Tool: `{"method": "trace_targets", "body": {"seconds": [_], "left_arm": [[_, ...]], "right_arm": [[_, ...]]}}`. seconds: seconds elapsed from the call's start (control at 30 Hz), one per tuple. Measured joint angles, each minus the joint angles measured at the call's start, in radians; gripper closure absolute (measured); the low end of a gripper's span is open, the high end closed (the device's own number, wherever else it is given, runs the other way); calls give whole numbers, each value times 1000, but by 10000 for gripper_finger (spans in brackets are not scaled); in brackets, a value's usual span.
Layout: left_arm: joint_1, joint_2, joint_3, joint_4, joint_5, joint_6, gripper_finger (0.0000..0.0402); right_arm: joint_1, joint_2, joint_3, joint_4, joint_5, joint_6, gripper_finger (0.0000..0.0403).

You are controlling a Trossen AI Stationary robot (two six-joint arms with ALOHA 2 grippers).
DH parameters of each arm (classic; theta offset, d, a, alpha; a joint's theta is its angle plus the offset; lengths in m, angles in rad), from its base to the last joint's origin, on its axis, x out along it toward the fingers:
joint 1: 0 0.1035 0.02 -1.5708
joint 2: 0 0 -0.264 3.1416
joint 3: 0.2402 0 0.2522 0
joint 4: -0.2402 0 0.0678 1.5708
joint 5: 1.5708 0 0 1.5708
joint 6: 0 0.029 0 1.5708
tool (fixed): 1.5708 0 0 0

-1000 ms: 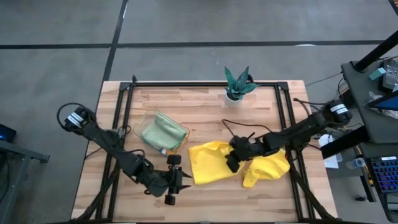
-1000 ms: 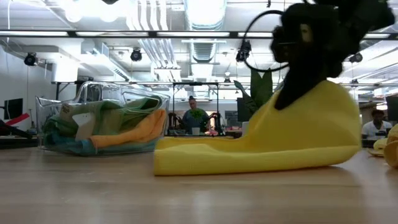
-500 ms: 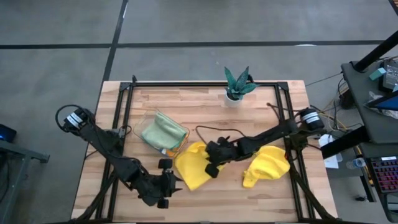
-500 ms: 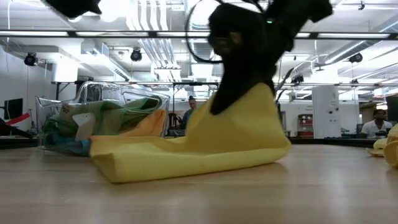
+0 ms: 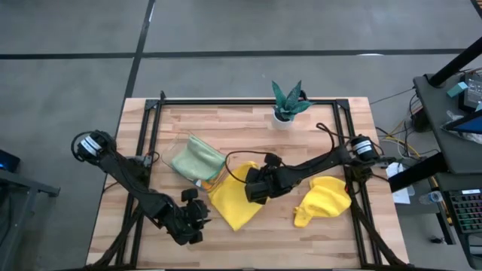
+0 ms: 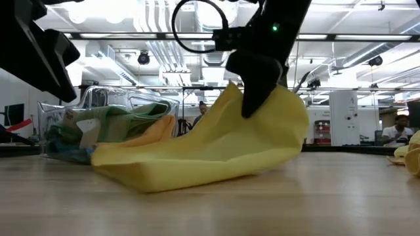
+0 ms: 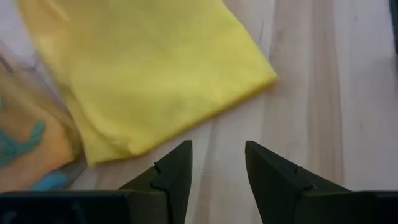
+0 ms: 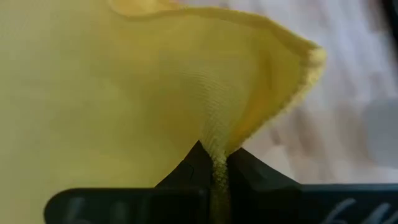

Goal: Fold microfiber towels
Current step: Fold the left yellow microfiber cloth

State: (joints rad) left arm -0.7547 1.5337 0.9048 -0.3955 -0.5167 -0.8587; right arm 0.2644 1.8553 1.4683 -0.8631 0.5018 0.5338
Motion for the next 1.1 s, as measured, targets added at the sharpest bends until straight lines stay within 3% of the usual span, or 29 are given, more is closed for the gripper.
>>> {"method": "trace_targets", "body": {"seconds": [0.27, 0.7, 1.1], "left_arm": [[0, 0, -47, 73, 0, 2, 268], [0, 0, -47, 78, -16, 2, 268], [0, 1, -47, 74, -16, 2, 268]], "right_arm": [[19, 6, 32, 49, 8, 13, 390], [35, 8, 19, 242, -136, 1, 390], [39, 8, 3, 277, -139, -10, 390]]}}
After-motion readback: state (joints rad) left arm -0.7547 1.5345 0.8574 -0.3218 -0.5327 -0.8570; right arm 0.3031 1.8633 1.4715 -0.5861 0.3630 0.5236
